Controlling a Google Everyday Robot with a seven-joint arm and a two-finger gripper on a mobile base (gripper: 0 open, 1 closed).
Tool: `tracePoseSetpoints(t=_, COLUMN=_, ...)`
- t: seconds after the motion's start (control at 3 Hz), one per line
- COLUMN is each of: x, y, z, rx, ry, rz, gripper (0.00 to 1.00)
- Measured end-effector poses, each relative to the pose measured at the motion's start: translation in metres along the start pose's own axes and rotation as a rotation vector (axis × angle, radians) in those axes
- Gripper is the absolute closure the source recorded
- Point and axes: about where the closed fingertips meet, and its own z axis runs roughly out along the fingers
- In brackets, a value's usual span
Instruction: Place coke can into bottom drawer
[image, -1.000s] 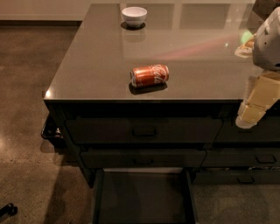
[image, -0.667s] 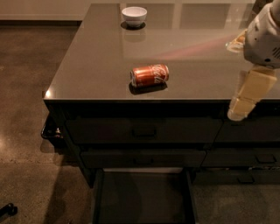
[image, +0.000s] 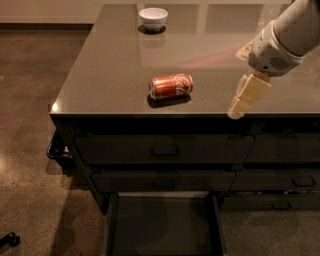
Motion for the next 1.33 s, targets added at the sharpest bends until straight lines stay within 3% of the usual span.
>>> tracePoseSetpoints(t=0.33, x=0.0, y=0.0, z=0.0, rx=0.0, ry=0.0, rz=0.0, gripper=0.0)
tracePoseSetpoints(t=0.67, x=-0.013, y=-0.016, z=0.005, rx=0.039, ry=-0.046, rz=-0.01, gripper=0.0)
tracePoseSetpoints(t=1.0, x=-0.039, y=-0.043, z=0.02, rx=0.067, ry=-0.093, rz=-0.044, gripper=0.0)
tracePoseSetpoints(t=1.33, x=-0.066, y=-0.063, z=0.043, rx=0.048, ry=-0.141, rz=-0.089, gripper=0.0)
